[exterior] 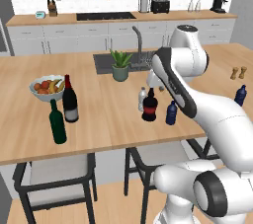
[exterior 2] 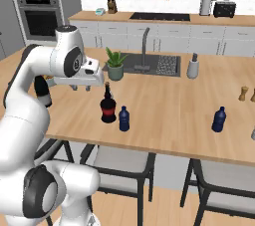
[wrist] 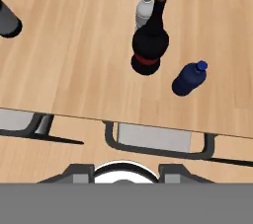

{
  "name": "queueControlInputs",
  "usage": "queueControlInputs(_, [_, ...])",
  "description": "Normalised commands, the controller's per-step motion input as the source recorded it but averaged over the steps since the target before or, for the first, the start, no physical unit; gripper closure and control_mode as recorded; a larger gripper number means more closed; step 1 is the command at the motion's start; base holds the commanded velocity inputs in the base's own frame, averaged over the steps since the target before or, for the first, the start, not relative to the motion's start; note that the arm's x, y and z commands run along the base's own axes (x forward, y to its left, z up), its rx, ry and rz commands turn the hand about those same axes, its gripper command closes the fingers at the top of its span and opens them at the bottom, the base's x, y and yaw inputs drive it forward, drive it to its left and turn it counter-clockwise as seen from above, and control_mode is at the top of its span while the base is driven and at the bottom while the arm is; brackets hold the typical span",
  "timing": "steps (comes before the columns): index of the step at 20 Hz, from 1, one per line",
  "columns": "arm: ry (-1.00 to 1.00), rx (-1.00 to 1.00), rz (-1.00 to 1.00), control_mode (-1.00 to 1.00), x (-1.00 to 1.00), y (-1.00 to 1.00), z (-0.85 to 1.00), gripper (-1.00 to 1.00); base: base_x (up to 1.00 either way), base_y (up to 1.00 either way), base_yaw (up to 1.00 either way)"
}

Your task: Move the plastic bottles in the middle to the plastics group, and the glass bottles in the middle to the glass group.

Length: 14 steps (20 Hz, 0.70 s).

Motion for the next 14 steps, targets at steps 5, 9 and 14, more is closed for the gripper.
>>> queueControlInputs(5, [0.00,0.00,-0.08,-1.00,-0.32,-0.19,0.00,-1.00,0.00,0.00,0.00])
queueControlInputs(9, [0.02,0.00,-0.26,-1.00,-0.15,-0.46,-0.04,-1.00,0.00,0.00,0.00])
queueControlInputs(14, [0.00,-0.06,-0.13,-1.00,-0.02,-0.37,-0.36,-1.00,0.00,0.00,0.00])
